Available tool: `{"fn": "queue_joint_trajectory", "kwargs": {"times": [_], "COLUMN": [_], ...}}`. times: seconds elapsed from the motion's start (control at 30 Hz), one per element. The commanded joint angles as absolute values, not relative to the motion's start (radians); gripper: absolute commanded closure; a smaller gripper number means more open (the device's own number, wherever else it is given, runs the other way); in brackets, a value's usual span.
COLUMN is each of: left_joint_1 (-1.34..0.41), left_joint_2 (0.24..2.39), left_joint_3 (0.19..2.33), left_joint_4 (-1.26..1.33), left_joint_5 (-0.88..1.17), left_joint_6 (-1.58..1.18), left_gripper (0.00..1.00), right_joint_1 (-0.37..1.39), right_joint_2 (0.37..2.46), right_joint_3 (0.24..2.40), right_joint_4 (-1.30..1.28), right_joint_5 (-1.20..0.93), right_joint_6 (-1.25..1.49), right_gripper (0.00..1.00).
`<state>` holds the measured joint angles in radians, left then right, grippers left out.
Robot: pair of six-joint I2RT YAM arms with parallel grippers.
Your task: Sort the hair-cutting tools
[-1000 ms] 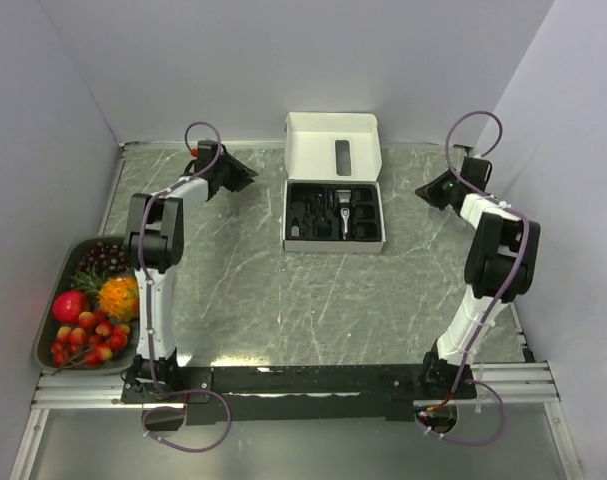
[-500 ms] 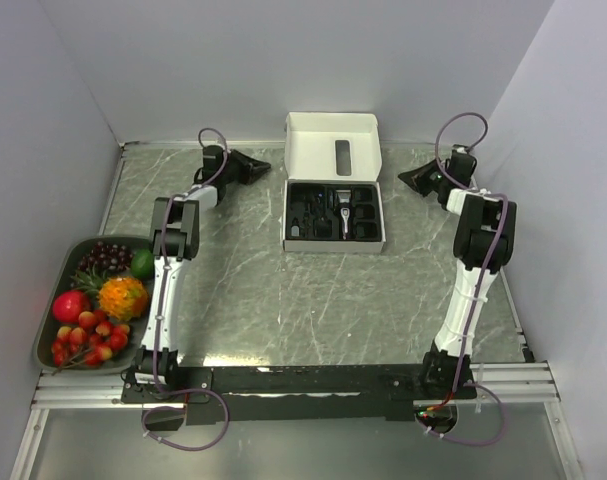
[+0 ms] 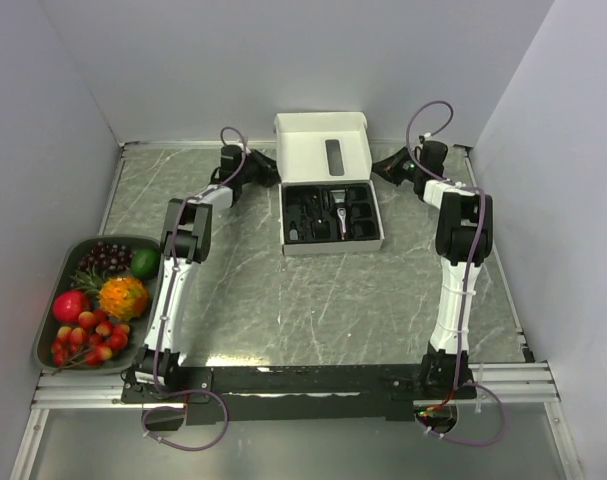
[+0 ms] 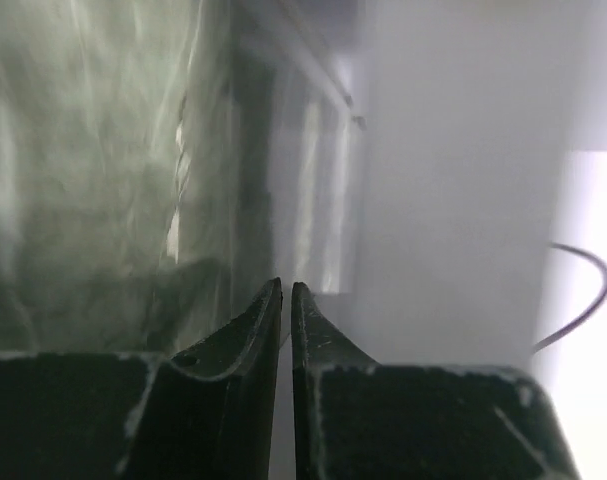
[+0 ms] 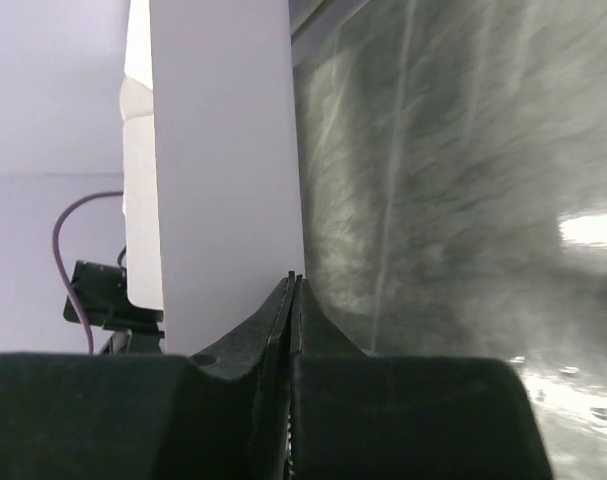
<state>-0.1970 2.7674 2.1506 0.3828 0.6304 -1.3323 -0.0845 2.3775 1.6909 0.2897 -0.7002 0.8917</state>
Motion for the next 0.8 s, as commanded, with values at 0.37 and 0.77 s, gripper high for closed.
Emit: {"fn": "queue_joint_trajectory", "kwargs": {"times": [0.37, 0.77], "left_joint_1": [-0.233, -0.232], "left_joint_2": [2.582, 2.422], "left_joint_3": [1.842, 1.628], "left_joint_4": [0.419, 0.387], "left_joint_5": [0.704, 0.735], "left_joint_6": [-1.296, -1.243], "left_gripper": [0.89, 0.91], "right_joint_1": [-0.005, 0.051], "right_joint_2": [2.358, 2.16], "right_joint_3": [1.527, 1.241], "right_joint_4": [0.373, 0.416], "right_joint_5": [-0.749, -0.674], "right_joint_6": [0.876, 0.83], "right_gripper": [0.97, 0.98]}}
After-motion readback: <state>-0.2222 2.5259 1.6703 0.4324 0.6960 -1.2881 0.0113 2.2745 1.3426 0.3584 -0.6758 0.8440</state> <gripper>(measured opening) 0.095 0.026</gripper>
